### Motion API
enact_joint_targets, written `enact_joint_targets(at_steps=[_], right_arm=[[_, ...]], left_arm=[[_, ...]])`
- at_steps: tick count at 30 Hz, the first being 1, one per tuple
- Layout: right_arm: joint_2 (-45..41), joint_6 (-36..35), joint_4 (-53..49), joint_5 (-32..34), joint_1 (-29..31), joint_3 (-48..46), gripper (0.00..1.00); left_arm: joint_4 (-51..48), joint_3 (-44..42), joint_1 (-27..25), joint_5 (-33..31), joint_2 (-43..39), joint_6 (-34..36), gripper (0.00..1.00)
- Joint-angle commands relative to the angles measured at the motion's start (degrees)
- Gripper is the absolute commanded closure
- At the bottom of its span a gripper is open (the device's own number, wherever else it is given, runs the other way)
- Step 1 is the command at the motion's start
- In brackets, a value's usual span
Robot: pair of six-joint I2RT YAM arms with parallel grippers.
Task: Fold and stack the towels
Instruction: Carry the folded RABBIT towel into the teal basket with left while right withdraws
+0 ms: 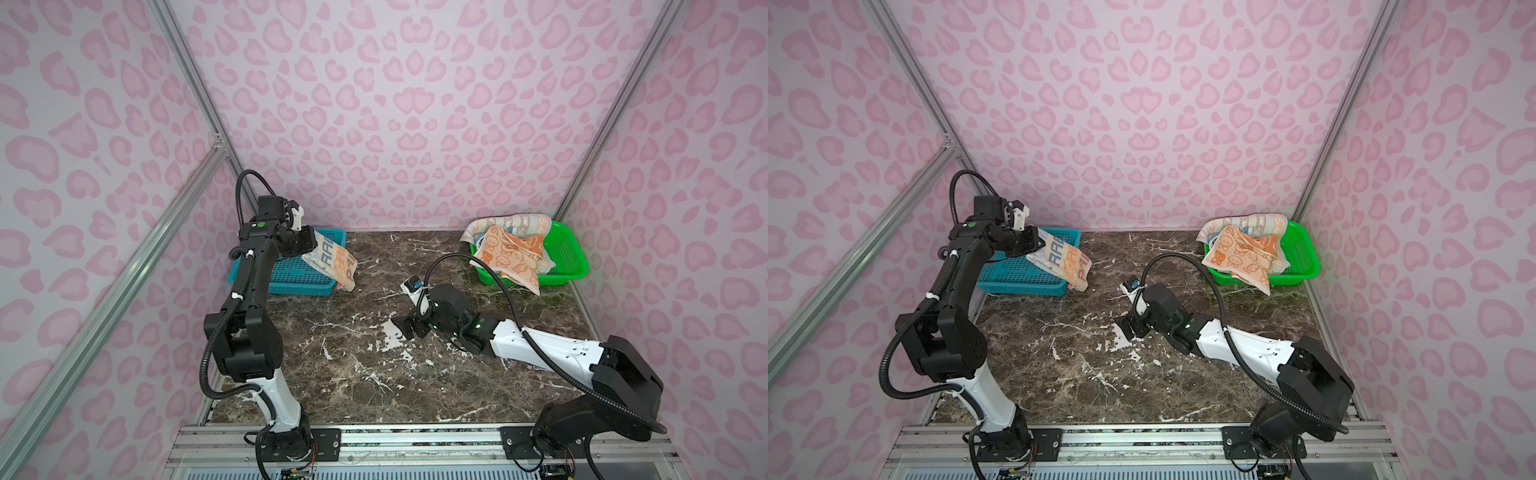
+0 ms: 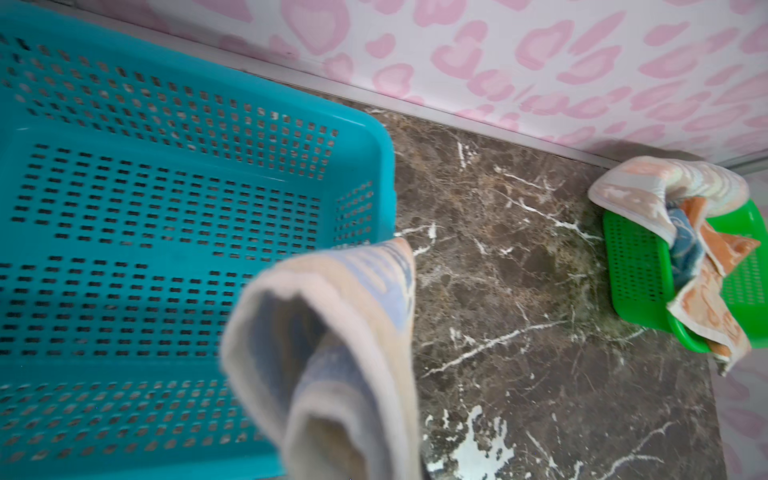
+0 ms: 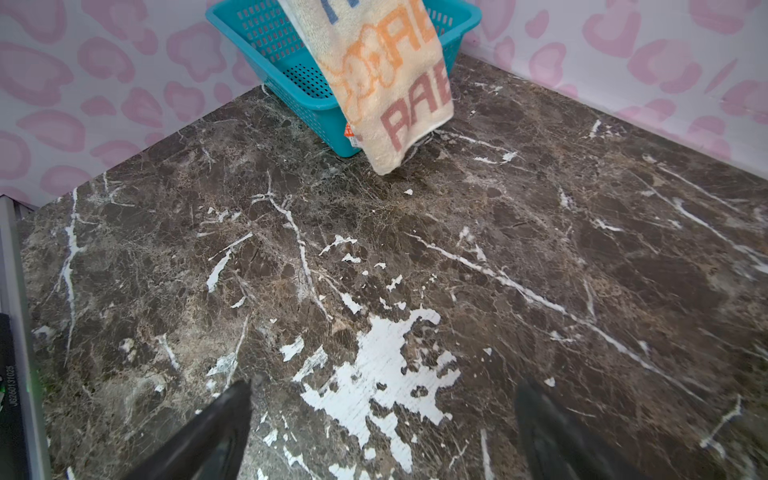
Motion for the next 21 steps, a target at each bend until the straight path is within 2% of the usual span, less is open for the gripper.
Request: enact_joint_targets(at_steps=[1, 7, 12, 21], right_arm=[[0.33, 0.62, 0.89, -1.42, -0.39, -0.16, 0.01], [1.38, 1.81, 1.94, -3.26, -1.20, -0.12, 0.01], [2.68, 1.96, 2.83, -5.38, -1.82, 0.33, 0.01], [3.69, 1.25, 2.01, -6.11, -2.76, 1.31, 0.01]], left_arm=[[-1.42, 3.70, 2.40, -1.92, 2.65, 2.61, 0.97], [-3.20, 10.15, 6.10, -5.06, 9.32, 5.45, 0.97], [-3.42, 11.98, 6.86, -10.46, 13.95, 7.56, 0.97], [-2.16, 15.18, 7.35, -14.33, 21.66, 9.67, 0.97]])
